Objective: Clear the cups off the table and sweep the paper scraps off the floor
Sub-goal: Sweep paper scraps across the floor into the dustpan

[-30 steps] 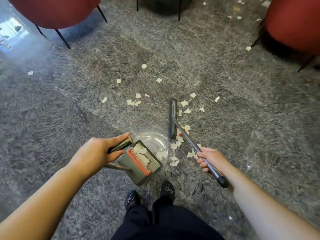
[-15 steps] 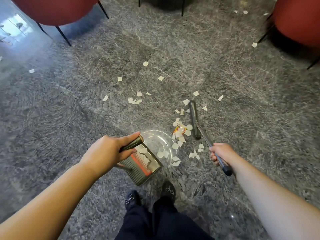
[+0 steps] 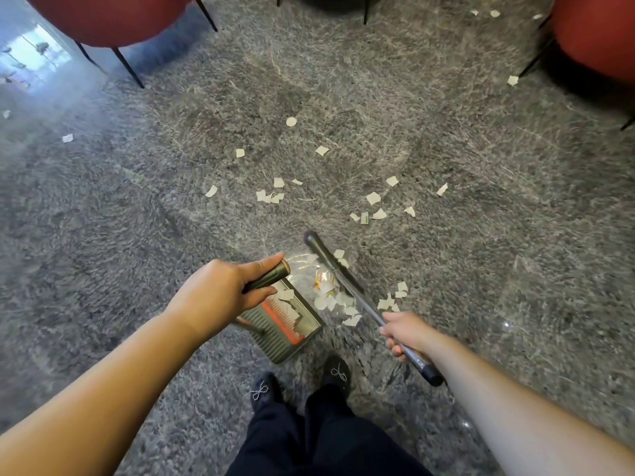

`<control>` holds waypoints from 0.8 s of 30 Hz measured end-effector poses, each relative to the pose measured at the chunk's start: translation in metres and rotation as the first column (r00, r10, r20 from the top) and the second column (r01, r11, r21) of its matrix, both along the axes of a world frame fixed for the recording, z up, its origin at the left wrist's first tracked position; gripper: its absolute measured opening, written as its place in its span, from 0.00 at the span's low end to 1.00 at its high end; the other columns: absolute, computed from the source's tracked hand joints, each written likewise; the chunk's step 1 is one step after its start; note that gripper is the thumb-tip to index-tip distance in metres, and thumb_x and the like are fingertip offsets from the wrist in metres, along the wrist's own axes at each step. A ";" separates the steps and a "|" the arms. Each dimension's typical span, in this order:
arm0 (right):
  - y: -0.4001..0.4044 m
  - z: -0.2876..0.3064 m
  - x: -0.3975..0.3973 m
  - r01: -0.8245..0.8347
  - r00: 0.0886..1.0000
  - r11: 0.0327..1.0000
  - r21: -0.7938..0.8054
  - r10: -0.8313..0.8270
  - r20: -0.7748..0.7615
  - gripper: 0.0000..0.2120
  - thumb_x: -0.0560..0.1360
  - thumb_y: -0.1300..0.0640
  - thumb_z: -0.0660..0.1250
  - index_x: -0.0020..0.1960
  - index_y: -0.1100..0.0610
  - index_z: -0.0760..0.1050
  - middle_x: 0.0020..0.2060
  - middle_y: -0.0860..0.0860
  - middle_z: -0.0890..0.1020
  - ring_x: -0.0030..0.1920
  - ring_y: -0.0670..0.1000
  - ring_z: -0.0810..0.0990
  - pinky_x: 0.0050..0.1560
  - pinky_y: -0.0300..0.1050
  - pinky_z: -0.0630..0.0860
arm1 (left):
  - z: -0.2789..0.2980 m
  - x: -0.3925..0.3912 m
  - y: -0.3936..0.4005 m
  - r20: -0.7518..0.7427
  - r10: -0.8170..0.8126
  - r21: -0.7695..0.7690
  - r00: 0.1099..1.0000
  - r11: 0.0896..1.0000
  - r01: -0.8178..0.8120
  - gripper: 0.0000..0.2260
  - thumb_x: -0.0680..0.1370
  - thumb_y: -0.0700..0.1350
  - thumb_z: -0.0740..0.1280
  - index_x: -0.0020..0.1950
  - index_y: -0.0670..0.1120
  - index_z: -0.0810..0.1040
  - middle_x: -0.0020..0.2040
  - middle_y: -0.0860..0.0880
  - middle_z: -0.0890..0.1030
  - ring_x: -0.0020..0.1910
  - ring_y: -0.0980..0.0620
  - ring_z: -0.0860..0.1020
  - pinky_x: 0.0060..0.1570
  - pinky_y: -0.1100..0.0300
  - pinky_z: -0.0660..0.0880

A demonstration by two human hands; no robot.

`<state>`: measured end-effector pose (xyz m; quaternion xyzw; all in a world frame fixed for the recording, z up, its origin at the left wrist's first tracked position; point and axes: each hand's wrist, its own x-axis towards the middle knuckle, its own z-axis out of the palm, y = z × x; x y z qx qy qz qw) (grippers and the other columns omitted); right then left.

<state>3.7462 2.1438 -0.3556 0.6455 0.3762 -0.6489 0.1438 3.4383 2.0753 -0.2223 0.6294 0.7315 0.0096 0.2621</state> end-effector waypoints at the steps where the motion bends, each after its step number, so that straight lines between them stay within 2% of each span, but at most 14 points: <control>1: -0.006 0.002 -0.002 0.011 1.000 1.000 -0.014 -0.011 -0.017 0.21 0.79 0.66 0.58 0.72 0.58 0.65 0.28 0.53 0.71 0.21 0.46 0.66 0.23 0.38 0.66 | -0.002 -0.001 -0.002 0.015 -0.001 0.025 1.000 1.000 0.000 0.26 0.75 0.56 0.69 0.70 0.68 0.62 0.44 0.52 0.85 0.34 0.55 0.80 0.35 0.60 0.75; 4: -0.023 0.005 -0.011 0.032 0.998 0.998 -0.056 -0.035 -0.058 0.23 0.79 0.66 0.58 0.73 0.56 0.64 0.27 0.52 0.71 0.22 0.46 0.67 0.22 0.39 0.66 | -0.009 -0.006 -0.011 0.035 -0.009 0.080 0.999 0.997 0.007 0.27 0.75 0.56 0.70 0.68 0.69 0.60 0.47 0.52 0.85 0.37 0.54 0.82 0.38 0.56 0.79; 9: -0.058 0.009 -0.032 0.031 0.992 0.992 -0.125 -0.046 -0.117 0.25 0.79 0.65 0.58 0.75 0.54 0.61 0.27 0.51 0.70 0.22 0.46 0.66 0.22 0.38 0.65 | -0.012 -0.011 -0.030 0.013 -0.005 0.062 1.000 0.998 0.004 0.26 0.75 0.57 0.68 0.69 0.70 0.59 0.47 0.53 0.85 0.38 0.54 0.81 0.39 0.54 0.79; 13: -0.086 0.020 -0.043 -0.009 0.991 0.993 -0.118 -0.007 -0.136 0.20 0.79 0.64 0.56 0.71 0.58 0.64 0.28 0.51 0.68 0.21 0.45 0.65 0.22 0.37 0.64 | -0.017 -0.021 -0.053 0.047 -0.037 0.122 0.998 0.992 0.031 0.27 0.74 0.57 0.69 0.71 0.66 0.61 0.49 0.51 0.85 0.40 0.52 0.83 0.40 0.54 0.79; 16: -0.095 0.028 -0.047 0.048 0.989 0.990 -0.131 -0.066 -0.134 0.21 0.80 0.65 0.56 0.72 0.62 0.59 0.27 0.52 0.67 0.20 0.45 0.64 0.23 0.36 0.61 | -0.020 -0.032 -0.073 0.070 -0.045 0.181 0.997 0.983 0.031 0.29 0.74 0.54 0.71 0.70 0.65 0.62 0.46 0.51 0.85 0.37 0.52 0.82 0.36 0.58 0.77; 18: -0.100 0.033 -0.049 0.088 0.984 0.988 -0.128 -0.106 -0.141 0.22 0.79 0.66 0.56 0.73 0.64 0.58 0.27 0.52 0.67 0.20 0.46 0.64 0.23 0.35 0.60 | -0.023 -0.041 -0.088 0.078 -0.040 0.218 0.996 0.976 0.022 0.31 0.73 0.54 0.72 0.70 0.67 0.60 0.44 0.51 0.85 0.37 0.51 0.82 0.35 0.57 0.78; 21: -0.110 0.040 -0.052 0.125 0.980 0.989 -0.083 -0.136 -0.145 0.24 0.79 0.66 0.57 0.74 0.58 0.62 0.26 0.53 0.68 0.19 0.46 0.65 0.22 0.35 0.61 | -0.028 -0.051 -0.109 0.104 -0.020 0.259 0.994 0.966 -0.008 0.37 0.72 0.52 0.74 0.69 0.75 0.53 0.42 0.53 0.85 0.36 0.52 0.82 0.35 0.55 0.79; 23: -0.114 0.042 -0.053 0.156 0.976 0.986 -0.059 -0.163 -0.147 0.25 0.79 0.67 0.57 0.74 0.56 0.61 0.26 0.53 0.68 0.19 0.46 0.64 0.22 0.35 0.61 | -0.027 -0.058 -0.122 0.137 0.035 0.256 0.990 0.964 -0.069 0.37 0.72 0.51 0.75 0.70 0.73 0.56 0.43 0.53 0.85 0.37 0.53 0.82 0.35 0.54 0.79; 24: -0.114 0.043 -0.053 0.180 0.971 0.982 -0.051 -0.185 -0.149 0.25 0.79 0.67 0.57 0.75 0.55 0.60 0.25 0.53 0.69 0.19 0.46 0.64 0.22 0.34 0.61 | -0.027 -0.061 -0.127 0.145 0.062 0.255 0.987 0.962 -0.098 0.34 0.72 0.50 0.75 0.70 0.71 0.61 0.43 0.53 0.85 0.36 0.54 0.82 0.36 0.53 0.79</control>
